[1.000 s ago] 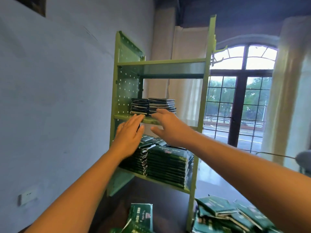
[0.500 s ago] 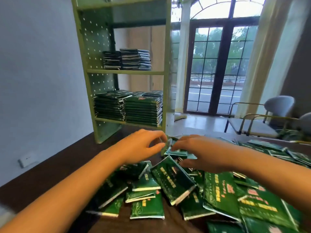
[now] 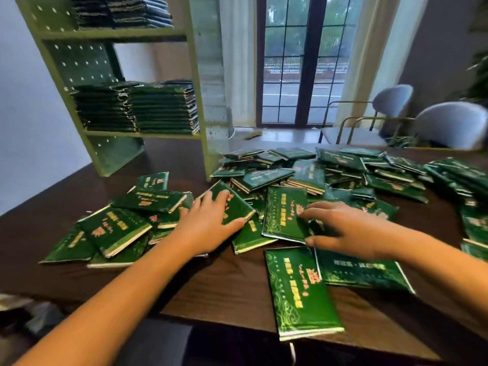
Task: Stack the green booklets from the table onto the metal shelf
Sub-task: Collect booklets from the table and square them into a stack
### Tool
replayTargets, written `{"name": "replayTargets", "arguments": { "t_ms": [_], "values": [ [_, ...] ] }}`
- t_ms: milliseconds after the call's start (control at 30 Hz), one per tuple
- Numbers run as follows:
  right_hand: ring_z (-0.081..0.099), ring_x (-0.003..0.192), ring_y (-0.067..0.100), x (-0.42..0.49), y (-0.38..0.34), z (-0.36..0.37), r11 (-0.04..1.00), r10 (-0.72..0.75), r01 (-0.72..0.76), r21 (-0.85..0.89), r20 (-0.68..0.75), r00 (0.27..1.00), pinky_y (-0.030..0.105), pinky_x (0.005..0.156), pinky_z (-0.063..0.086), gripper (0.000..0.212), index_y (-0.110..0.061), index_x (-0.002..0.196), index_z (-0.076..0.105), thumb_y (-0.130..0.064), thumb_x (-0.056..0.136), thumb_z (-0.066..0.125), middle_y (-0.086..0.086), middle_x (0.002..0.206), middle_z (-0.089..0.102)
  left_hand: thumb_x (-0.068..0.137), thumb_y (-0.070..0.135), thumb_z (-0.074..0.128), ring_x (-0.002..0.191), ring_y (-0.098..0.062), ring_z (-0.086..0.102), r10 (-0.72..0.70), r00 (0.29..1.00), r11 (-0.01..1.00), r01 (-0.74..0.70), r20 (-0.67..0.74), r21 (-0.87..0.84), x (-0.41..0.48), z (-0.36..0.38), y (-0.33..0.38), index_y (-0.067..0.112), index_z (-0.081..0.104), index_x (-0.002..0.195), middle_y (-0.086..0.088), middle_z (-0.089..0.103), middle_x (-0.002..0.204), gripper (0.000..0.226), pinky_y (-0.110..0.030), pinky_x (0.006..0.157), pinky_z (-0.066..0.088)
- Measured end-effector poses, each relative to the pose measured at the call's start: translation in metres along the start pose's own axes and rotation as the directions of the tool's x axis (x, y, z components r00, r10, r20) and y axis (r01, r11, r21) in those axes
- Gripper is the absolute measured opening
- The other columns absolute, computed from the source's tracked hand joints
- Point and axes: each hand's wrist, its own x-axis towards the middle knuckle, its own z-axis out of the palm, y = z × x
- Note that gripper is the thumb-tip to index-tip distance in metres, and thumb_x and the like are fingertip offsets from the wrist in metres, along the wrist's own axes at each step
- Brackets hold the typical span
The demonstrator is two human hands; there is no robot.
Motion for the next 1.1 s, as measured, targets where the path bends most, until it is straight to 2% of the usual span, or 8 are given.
{"name": "replayTargets", "arguments": {
  "t_ms": [133,300,433,567,733,833,967,1100],
  "values": [
    [0.007,0.146,0.015,-0.020,0.001,0.016,0.991,0.029,-0.031,0.132,0.020,0.999,0.034,0.117,0.016,0.089,-0.039,0.149,0.013,-0.078,0.072,0.036,-0.007,0.159,0.001,0.091,0.063,0.038,0.148,-0.032,0.005,0.051,0.996,0.999,-0.052,-0.073,-0.009,-0.007,0.014,0.018,0.028,0.003,0.151,-0.010,0.000,0.161,0.078,-0.053,0.116,0.020],
    [-0.014,0.145,0.019,-0.031,-0.007,0.039,0.998,-0.005,0.004,0.057,0.018,1.000,0.042,0.119,-0.001,0.103,-0.045,0.148,0.002,-0.087,0.058,0.026,-0.005,0.159,-0.012,0.092,0.059,0.041,0.148,-0.030,-0.009,0.121,0.985,0.990,-0.129,-0.126,-0.057,-0.017,0.027,0.037,0.031,0.005,0.151,-0.006,-0.007,0.162,0.075,-0.051,0.117,0.009],
    [-0.008,0.146,0.014,-0.033,0.008,0.042,0.992,-0.012,0.015,0.124,-0.030,0.999,0.037,0.118,0.003,0.090,-0.047,0.146,0.012,-0.081,0.065,0.029,-0.007,0.160,-0.002,0.095,0.054,0.035,0.148,-0.021,-0.009,0.181,0.968,0.963,-0.210,-0.172,-0.171,-0.023,0.032,0.051,0.031,0.019,0.149,0.000,0.002,0.162,0.060,-0.048,0.118,0.006],
    [0.003,0.146,0.011,-0.036,0.029,0.046,0.989,-0.018,0.031,0.145,-0.089,0.996,0.036,0.119,0.010,0.083,-0.040,0.148,0.017,-0.072,0.073,0.032,-0.010,0.158,0.010,0.094,0.048,0.045,0.146,-0.017,0.013,0.257,0.934,0.933,-0.307,-0.250,-0.189,-0.022,0.039,0.066,0.024,0.034,0.141,0.004,0.025,0.154,0.054,-0.044,0.117,0.015],
    [0.017,0.144,0.016,-0.046,0.054,0.051,0.979,0.091,-0.043,0.201,-0.238,0.967,0.033,0.116,0.015,0.079,-0.029,0.148,0.023,-0.065,0.080,0.041,-0.004,0.156,0.020,0.089,0.042,0.059,0.136,-0.021,0.030,0.337,0.901,0.881,-0.404,-0.272,-0.248,-0.018,0.047,0.096,0.017,0.039,0.135,0.001,0.039,0.141,0.057,-0.042,0.113,0.027],
    [0.022,0.142,0.019,-0.054,0.064,0.051,0.962,0.129,-0.046,0.270,-0.299,0.946,0.031,0.113,0.018,0.072,-0.025,0.147,0.028,-0.060,0.088,0.048,0.001,0.155,0.024,0.089,0.038,0.062,0.132,-0.016,0.032,0.375,0.887,0.851,-0.444,-0.269,-0.279,-0.017,0.051,0.114,0.015,0.038,0.135,0.000,0.039,0.138,0.058,-0.032,0.112,0.027],
    [0.033,0.137,0.021,-0.073,0.085,0.046,0.965,0.251,-0.262,0.029,-0.400,0.882,0.038,0.111,0.026,0.066,-0.025,0.146,0.029,-0.060,0.090,0.025,0.000,0.149,0.038,0.090,0.038,0.059,0.137,-0.017,0.025,0.399,0.878,0.845,-0.464,-0.264,-0.267,-0.012,0.059,0.135,0.013,0.034,0.139,-0.001,0.032,0.143,0.061,-0.033,0.115,0.022],
    [0.038,0.133,0.024,-0.091,0.103,0.035,0.904,0.366,-0.390,-0.177,-0.151,0.918,0.037,0.105,0.028,0.066,-0.025,0.147,0.020,-0.058,0.093,0.039,0.002,0.142,0.045,0.092,0.036,0.058,0.148,-0.021,0.006,0.357,0.906,0.840,-0.418,-0.227,-0.346,-0.007,0.061,0.152,0.015,0.021,0.147,-0.003,0.012,0.157,0.069,-0.040,0.121,0.011]
  ]
}}
